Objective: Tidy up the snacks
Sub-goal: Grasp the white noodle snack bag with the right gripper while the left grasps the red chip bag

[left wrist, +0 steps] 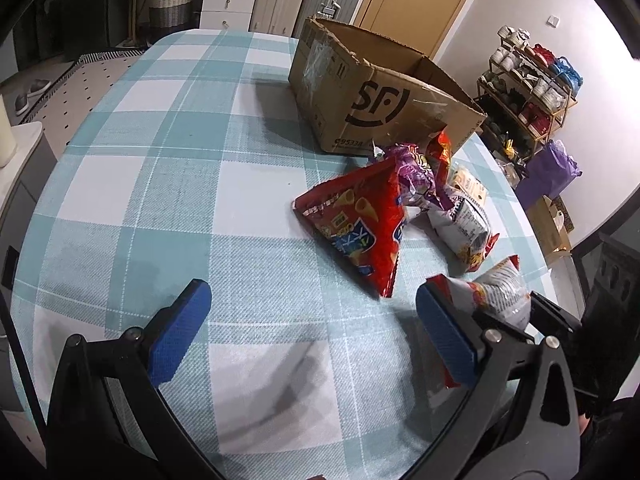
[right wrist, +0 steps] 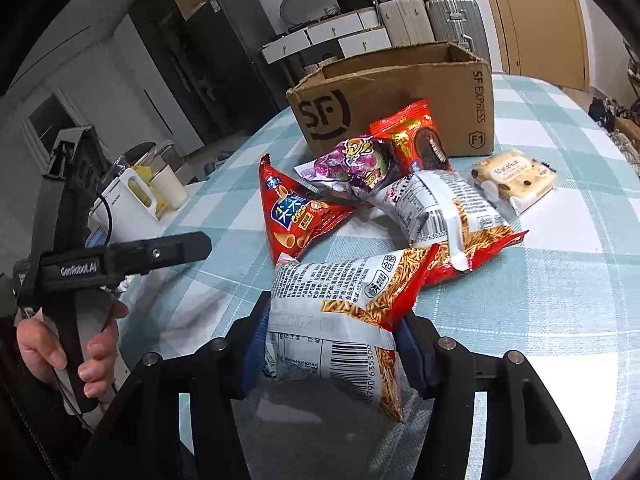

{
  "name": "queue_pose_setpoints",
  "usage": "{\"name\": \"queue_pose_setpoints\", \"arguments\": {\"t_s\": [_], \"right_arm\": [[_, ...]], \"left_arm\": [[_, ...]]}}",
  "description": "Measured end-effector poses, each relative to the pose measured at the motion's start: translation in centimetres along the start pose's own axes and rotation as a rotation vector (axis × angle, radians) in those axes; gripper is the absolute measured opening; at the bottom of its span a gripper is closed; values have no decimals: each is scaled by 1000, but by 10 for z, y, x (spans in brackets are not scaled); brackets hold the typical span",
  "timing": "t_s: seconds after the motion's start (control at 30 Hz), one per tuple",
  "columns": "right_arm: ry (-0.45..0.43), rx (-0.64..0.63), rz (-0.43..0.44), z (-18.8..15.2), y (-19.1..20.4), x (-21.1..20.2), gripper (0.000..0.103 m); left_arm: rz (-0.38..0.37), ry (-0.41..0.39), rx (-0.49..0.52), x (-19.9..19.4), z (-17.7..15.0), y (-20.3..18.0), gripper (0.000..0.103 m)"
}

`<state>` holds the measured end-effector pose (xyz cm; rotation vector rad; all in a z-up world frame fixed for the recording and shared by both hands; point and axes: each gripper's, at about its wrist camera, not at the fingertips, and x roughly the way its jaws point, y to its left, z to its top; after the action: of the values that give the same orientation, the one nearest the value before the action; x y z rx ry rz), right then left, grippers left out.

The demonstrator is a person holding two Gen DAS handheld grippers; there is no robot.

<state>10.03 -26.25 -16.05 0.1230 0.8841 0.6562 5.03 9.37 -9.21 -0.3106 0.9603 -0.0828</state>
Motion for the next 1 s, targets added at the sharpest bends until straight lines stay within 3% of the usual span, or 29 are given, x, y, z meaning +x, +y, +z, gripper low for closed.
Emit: {"name": "queue_pose_setpoints", "arguments": {"t_s": [0.9,0.97,1.0], "right_arm": [[-73,58,-11,-11,-33,-41,57],[-77,61,-10,-12,-35,-43,57],[-77,63,-10,-12,-36,-43,57]], "left_arm": [[-57,26,-77,66,41,-25,101],[-50,33,-81,72,43,-26,97],[-44,31,-88,74,43,-26,86]]}}
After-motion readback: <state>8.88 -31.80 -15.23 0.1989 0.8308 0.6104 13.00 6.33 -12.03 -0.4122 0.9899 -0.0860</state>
